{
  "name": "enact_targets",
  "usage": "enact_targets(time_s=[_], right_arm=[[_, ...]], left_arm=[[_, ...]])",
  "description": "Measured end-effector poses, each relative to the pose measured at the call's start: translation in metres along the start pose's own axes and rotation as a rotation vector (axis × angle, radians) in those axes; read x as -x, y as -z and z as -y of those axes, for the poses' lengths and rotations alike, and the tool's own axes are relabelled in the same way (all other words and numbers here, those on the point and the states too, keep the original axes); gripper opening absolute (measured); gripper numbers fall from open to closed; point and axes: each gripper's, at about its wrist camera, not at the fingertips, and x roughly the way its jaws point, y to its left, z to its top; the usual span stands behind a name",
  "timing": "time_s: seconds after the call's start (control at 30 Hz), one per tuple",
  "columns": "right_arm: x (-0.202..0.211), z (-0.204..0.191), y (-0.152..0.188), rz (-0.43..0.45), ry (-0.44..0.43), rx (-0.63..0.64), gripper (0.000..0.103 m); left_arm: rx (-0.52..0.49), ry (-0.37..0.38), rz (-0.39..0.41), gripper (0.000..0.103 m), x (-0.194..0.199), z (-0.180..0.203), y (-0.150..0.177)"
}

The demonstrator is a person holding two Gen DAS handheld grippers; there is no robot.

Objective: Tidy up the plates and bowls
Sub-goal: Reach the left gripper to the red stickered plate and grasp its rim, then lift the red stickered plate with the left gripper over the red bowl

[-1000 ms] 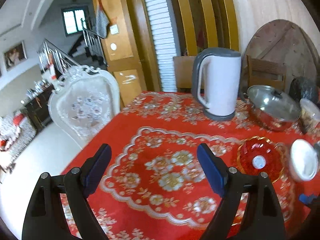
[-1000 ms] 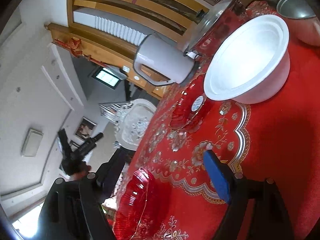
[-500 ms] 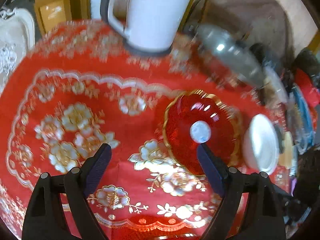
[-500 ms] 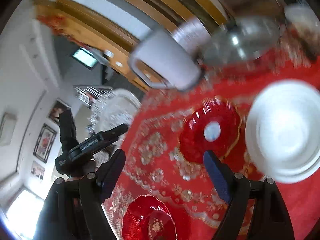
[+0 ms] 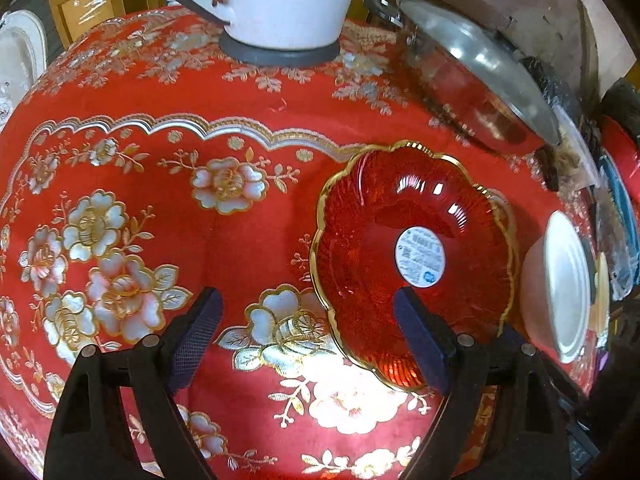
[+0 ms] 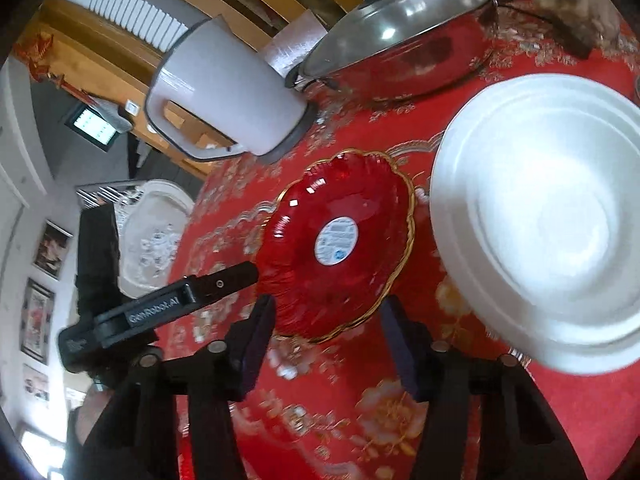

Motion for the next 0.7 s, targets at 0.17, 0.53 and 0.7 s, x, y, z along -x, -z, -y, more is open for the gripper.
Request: enact_targets(time_s=[0.17, 0.53, 0.7], right_arm=[[-0.014, -0.001, -0.004, 0.007, 0.108, 0.055, 0.042], [-0.02, 0.001, 0.001, -0.017, 0.142, 0.077, 0.019], [-0.017, 0.002, 0.003, -0.035, 0.111, 0.061, 0.019]], left_arm=[[-0.078, -0.056, 0.012, 0.057, -0.003, 0.012, 0.003], [-0.153, -0.049, 0.013, 0.019, -0.001, 0.024, 0.009], [-0.153, -0.045, 0.019, 0.019, 0.009, 0.02, 0.016]])
